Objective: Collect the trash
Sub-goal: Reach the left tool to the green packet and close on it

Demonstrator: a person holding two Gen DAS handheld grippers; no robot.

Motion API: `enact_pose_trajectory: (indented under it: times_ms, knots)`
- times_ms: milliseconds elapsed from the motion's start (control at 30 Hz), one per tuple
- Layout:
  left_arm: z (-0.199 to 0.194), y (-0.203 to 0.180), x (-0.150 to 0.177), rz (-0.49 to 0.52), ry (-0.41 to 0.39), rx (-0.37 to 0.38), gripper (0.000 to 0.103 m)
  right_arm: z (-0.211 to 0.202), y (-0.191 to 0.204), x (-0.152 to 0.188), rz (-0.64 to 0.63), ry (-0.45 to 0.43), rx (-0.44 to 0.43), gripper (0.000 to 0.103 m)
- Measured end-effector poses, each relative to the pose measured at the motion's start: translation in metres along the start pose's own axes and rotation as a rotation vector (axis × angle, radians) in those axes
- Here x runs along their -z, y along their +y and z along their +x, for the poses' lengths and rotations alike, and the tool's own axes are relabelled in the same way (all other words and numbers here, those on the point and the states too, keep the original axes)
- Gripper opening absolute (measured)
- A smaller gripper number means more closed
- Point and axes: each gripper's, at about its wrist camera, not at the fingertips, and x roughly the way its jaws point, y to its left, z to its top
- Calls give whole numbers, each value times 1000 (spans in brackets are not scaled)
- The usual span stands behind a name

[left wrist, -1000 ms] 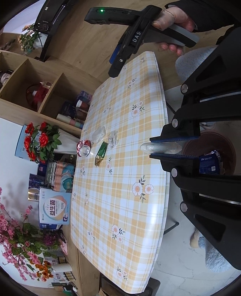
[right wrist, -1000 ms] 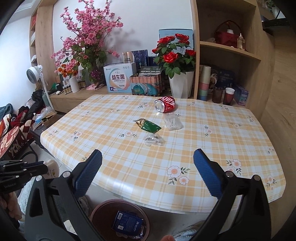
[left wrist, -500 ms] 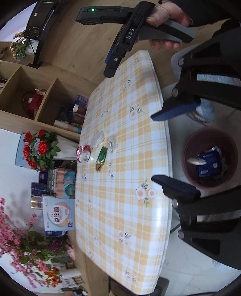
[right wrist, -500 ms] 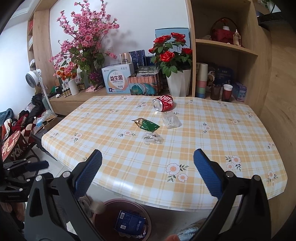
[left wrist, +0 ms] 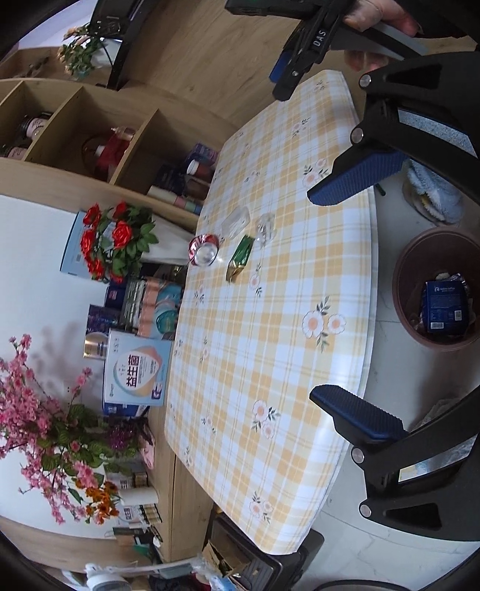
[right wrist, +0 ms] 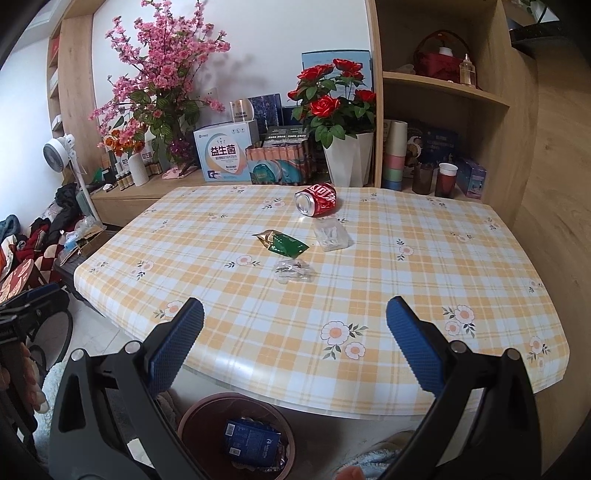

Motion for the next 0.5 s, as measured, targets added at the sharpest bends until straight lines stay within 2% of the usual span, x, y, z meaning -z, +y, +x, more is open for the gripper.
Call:
enact_pose_trajectory:
  times_ms: [233, 500]
  knots:
    - [11, 10, -9, -6, 13, -38, 96, 15, -7, 1, 10, 29, 10, 97]
    - [36, 6, -21, 23, 47, -27, 96, 40, -19, -1, 30, 67, 9, 97]
